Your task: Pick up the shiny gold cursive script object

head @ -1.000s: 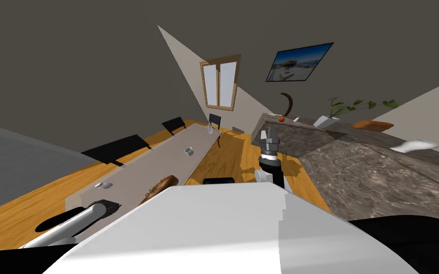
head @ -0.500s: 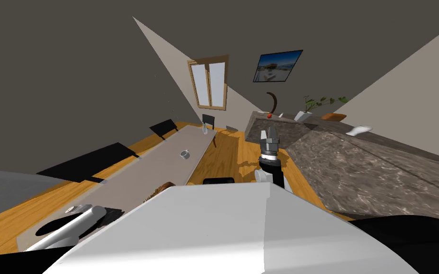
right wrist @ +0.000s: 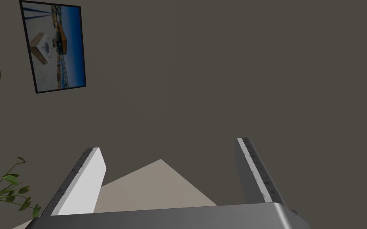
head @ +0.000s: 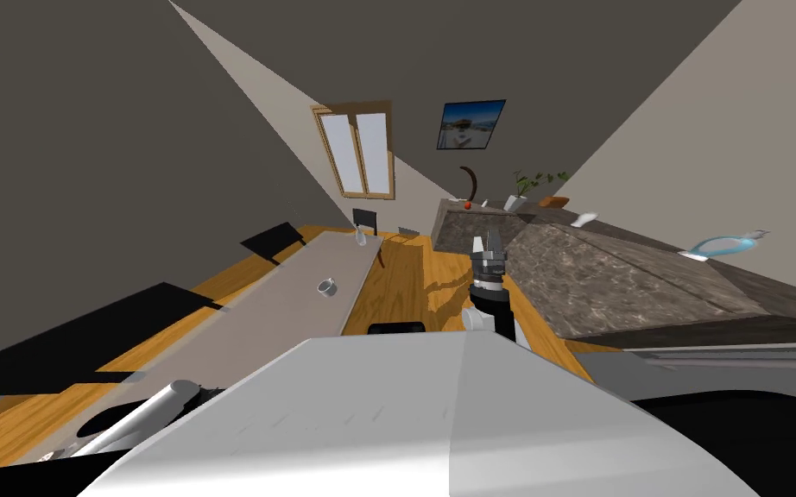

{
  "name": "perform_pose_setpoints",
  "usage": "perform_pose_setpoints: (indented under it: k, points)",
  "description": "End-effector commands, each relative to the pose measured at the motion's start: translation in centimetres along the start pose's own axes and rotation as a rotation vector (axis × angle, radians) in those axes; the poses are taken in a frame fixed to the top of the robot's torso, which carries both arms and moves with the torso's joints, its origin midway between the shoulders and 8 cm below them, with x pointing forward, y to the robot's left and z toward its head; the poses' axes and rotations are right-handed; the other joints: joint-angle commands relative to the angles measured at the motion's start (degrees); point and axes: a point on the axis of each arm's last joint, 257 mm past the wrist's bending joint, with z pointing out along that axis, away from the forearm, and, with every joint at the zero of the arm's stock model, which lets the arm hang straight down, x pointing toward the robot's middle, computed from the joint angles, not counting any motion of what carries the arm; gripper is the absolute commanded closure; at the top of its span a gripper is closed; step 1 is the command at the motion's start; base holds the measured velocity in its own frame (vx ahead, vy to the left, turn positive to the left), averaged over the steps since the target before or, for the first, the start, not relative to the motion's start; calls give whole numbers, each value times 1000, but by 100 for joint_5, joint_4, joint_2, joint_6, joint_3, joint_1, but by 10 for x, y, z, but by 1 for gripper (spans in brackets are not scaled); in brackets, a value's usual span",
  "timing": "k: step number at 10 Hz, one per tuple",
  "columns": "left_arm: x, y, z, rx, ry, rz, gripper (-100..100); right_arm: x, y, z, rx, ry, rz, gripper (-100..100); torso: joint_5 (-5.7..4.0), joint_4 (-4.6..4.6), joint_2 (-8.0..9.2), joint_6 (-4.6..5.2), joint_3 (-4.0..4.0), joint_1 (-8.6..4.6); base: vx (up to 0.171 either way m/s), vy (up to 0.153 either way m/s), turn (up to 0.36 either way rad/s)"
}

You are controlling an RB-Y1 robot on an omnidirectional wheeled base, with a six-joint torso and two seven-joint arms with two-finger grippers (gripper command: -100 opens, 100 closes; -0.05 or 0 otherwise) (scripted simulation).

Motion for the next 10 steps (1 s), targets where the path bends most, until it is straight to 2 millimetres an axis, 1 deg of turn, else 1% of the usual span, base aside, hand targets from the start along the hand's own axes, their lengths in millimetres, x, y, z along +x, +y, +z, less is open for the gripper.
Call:
perform_pose_setpoints:
  k: [1, 2, 3, 4, 5, 6, 7, 8, 9, 10]
  points:
    - [-4, 6, 4, -19, -11, -11, -100, 0, 0, 0, 0, 0, 0, 0, 0, 0, 0, 0, 0, 0, -19, 48, 28]
    - [-12, 12, 6, -32, -25, -18, -100, 0, 0, 0, 0, 0, 0, 0, -2, -1, -6, -2, -3, -14, 1, 4, 30]
    - [-18, 36, 11, -94, -43, -57, -100, 0, 0, 0, 0, 0, 0, 0, -6, -3, -12, -2, -7, -30, -13, 23, -264]
    - [-19, 56, 15, -144, -51, -86, -100, 0, 0, 0, 0, 0, 0, 0, -6, -2, -11, 7, -6, -27, -44, 90, -375]
    - [-23, 60, 15, -152, -59, -90, -100, 0, 0, 0, 0, 0, 0, 0, -2, 0, -4, 8, -2, -6, -42, 93, -186]
    - [-18, 56, 14, -143, -49, -85, -100, 0, 0, 0, 0, 0, 0, 0, -1, 0, -1, -1, 0, -3, -17, 43, 5]
    - [-23, 60, 15, -152, -59, -90, -100, 0, 0, 0, 0, 0, 0, 0, -3, -2, -7, -3, -4, -16, 1, 2, 34]
    - [-26, 83, 18, -206, -72, -119, -100, 0, 0, 0, 0, 0, 0, 0, -6, -3, -14, -2, -8, -31, -8, 20, -198]
    - [-26, 83, 18, -206, -72, -119, -100, 0, 0, 0, 0, 0, 0, 0, -6, -3, -14, 4, -8, -28, -20, 44, -166]
    - [-26, 83, 18, -206, -72, -119, -100, 0, 0, 0, 0, 0, 0, 0, -6, -2, -11, 0, -6, -21, -16, 31, 3]
